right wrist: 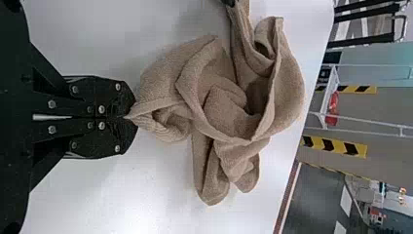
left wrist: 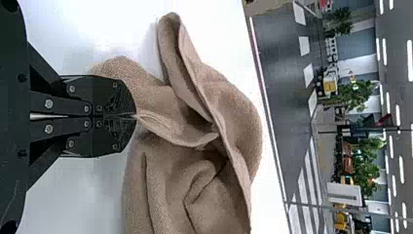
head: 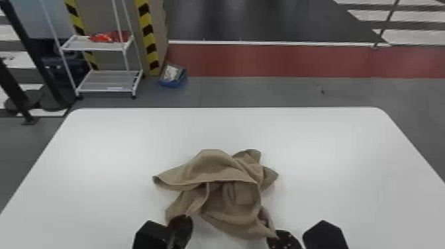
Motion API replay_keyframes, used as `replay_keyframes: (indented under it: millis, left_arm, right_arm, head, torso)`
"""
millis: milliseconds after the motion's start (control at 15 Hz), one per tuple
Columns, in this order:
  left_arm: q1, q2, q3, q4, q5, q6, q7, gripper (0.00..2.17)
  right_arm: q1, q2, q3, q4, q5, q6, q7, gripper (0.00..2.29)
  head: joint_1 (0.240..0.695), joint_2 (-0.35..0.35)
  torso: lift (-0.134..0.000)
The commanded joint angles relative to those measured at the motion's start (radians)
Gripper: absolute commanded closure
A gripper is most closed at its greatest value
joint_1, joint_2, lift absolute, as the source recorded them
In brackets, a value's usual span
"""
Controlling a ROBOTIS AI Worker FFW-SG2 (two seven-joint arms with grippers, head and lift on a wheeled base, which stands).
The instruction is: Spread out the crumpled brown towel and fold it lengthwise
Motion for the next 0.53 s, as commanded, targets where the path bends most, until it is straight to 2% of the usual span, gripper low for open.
replay_keyframes:
  millis: [0, 133, 200, 267, 333, 467]
  left_arm:
    - [0.019, -0.001, 0.064, -0.117, -0.001, 0.052, -0.042, 2.14]
    - [-0.019, -0.007, 0.130, -0.198, -0.001, 0.181, -0.104, 2.14]
    - [-0.046, -0.008, 0.158, -0.223, -0.003, 0.224, -0.131, 2.14]
    - [-0.079, -0.010, 0.187, -0.236, -0.014, 0.273, -0.161, 2.14]
    - [-0.122, -0.014, 0.195, -0.247, -0.053, 0.316, -0.210, 2.14]
    - [-0.197, -0.017, 0.207, -0.253, -0.101, 0.405, -0.269, 2.14]
  right_arm:
    - [-0.060, 0.001, -0.019, -0.091, 0.035, 0.175, 0.024, 1.64]
    - [-0.157, 0.001, -0.047, -0.133, 0.100, 0.303, 0.107, 1.64]
    - [-0.212, 0.001, -0.056, -0.142, 0.156, 0.362, 0.153, 1.64]
    - [-0.281, 0.001, -0.074, -0.146, 0.219, 0.423, 0.225, 1.64]
    - [-0.358, 0.001, -0.107, -0.148, 0.259, 0.500, 0.290, 1.64]
    - [-0.478, 0.001, -0.130, -0.148, 0.339, 0.604, 0.374, 1.64]
  head:
    - [0.695, -0.001]
    - [0.695, -0.001]
    - [0.695, 0.001]
    - [0.695, 0.004]
    - [0.695, 0.006]
    - [0.695, -0.010]
  torso:
    - [-0.125]
    - [-0.125]
    - [-0.125]
    - [-0.125]
    - [-0.125]
    - [-0.125]
